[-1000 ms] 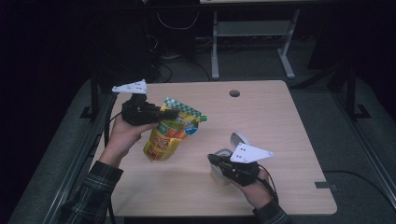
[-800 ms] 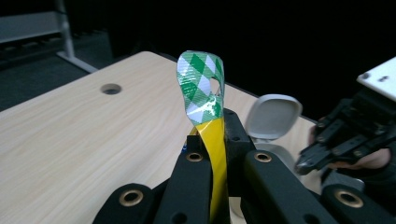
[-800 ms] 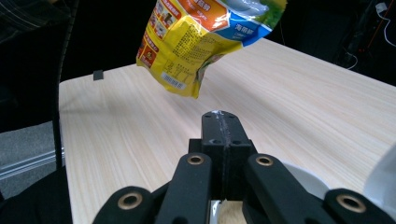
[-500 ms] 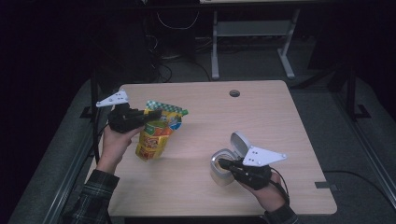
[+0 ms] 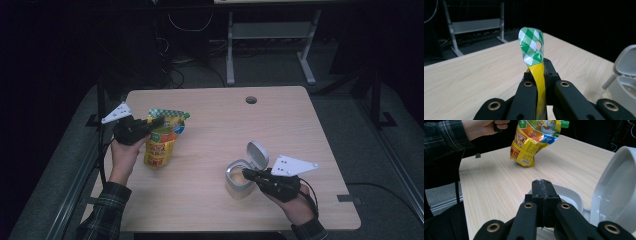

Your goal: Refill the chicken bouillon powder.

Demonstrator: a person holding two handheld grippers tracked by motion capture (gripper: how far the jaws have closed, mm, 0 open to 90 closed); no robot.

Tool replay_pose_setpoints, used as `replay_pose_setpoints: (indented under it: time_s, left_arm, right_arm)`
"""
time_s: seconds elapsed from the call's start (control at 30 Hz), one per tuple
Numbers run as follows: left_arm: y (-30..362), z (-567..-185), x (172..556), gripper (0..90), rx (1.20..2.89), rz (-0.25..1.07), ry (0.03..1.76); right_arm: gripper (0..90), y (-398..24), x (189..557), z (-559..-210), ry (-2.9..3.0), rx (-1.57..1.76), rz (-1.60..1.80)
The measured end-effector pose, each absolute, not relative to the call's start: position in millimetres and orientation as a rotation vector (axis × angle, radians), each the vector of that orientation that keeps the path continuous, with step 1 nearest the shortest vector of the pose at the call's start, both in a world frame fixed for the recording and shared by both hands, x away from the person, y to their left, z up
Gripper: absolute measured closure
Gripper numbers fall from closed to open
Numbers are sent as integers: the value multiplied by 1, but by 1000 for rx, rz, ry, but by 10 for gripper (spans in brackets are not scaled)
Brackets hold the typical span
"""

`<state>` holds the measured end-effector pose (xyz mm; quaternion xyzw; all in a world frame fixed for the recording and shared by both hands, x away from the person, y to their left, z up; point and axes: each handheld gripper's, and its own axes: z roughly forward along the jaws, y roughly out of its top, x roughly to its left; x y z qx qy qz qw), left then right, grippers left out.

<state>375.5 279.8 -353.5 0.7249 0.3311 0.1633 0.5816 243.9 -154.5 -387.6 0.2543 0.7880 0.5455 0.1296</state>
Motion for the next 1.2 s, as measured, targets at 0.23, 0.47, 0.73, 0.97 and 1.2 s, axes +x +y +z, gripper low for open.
replay_pose_setpoints:
  time_s: [0.23,0.47,0.73,0.97,1.2]
  left_arm:
    - [287,-358,365,898,1671,377,765]
    - [300,-365,343,896,1640,400,760]
    - [310,-369,328,893,1654,427,776]
    - [317,-372,320,888,1669,448,797]
    - [319,-372,316,874,1675,445,816]
  right_arm:
    - [898,-156,244,-387,2304,740,1582]
    - [896,-157,246,-389,2321,747,1577]
    - [896,-158,247,-390,2326,753,1571]
    - [896,-159,247,-392,2329,756,1568]
    - [896,-159,248,-393,2336,765,1561]
